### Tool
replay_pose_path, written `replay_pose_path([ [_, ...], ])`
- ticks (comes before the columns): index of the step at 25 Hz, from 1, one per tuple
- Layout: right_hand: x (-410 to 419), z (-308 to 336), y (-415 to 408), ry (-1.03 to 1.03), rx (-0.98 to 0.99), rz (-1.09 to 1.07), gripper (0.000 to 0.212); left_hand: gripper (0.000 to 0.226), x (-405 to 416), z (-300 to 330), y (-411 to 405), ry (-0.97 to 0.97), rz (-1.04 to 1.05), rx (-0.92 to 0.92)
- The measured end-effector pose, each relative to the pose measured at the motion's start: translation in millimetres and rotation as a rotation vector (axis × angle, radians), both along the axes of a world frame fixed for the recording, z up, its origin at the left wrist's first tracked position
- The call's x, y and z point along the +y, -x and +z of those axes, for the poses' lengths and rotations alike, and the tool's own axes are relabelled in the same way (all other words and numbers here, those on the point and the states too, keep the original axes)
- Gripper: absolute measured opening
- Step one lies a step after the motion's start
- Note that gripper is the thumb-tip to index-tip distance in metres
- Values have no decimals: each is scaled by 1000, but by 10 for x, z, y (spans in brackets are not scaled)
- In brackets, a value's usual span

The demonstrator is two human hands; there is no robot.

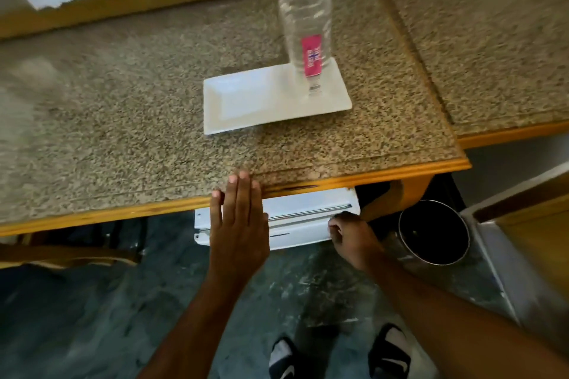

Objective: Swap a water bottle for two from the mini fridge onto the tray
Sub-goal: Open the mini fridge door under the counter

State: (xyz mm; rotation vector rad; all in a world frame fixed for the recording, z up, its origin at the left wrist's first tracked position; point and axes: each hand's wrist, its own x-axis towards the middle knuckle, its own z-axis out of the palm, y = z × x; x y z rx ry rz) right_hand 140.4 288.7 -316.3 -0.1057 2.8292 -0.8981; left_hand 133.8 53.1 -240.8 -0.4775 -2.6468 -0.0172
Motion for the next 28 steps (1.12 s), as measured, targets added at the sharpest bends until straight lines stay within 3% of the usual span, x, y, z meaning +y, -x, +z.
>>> replay_pose_path([
  [3, -429, -130, 125, -13, 26, 58, 13, 69, -397, -508, -120, 55, -85, -27],
  [5, -656, -276, 177, -80, 30, 115, 18, 70, -579, -831, -196, 96, -85, -190],
  [10, -974, -605, 315, -244, 65, 235, 23, 62, -911, -1420, -125, 47, 199, -675],
  [12, -1051, -720, 339, -300, 56, 261, 27, 63, -1017, -1640, -16, 26, 268, -778],
  [16, -1139, -941, 299, -391, 124, 309, 42, 63, -1105, -1912, 191, 40, 204, -779],
  [22, -1197, -1233, 337, -453, 38, 244, 53, 64, -1089, -2161, 87, 80, 260, -712],
  [28, -1146, -1278, 395, -535, 32, 339, 59, 63, -1129, -2209, 74, 44, 260, -653],
])
